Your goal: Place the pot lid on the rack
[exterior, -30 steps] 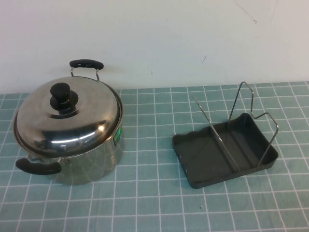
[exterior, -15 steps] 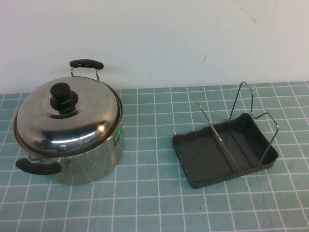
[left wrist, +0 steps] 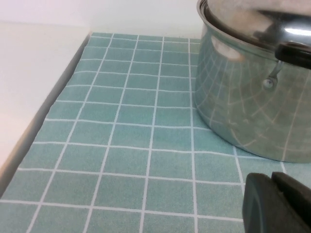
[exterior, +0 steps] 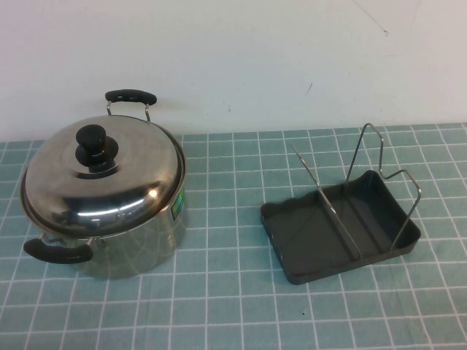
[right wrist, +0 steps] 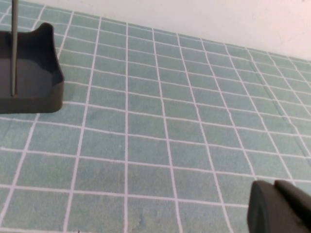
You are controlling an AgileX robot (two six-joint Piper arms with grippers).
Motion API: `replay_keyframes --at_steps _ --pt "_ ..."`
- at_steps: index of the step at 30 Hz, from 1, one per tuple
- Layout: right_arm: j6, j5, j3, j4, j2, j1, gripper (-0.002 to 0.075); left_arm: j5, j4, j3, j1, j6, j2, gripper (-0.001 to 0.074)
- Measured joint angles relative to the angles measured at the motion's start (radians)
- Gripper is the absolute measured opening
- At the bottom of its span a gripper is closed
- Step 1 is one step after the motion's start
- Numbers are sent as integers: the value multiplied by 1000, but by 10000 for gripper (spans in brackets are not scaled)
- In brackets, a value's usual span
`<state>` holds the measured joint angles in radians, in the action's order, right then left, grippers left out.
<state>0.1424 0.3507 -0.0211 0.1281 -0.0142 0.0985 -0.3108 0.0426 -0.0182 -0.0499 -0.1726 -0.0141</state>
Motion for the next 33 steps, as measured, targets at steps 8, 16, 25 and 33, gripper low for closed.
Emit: replay_keyframes --at_steps 8,16,25,33 --pt "0 -200 -8 2 0 0 -1 97 33 -2 0 3 0 -2" --pt "0 -801 -8 2 0 0 -1 601 52 -2 0 3 0 -2" --pt "0 -1241 -8 2 0 0 -1 948 65 -2 0 3 0 -2" --pt "0 -1235 -8 -12 0 0 -1 955 71 -2 0 3 0 -2"
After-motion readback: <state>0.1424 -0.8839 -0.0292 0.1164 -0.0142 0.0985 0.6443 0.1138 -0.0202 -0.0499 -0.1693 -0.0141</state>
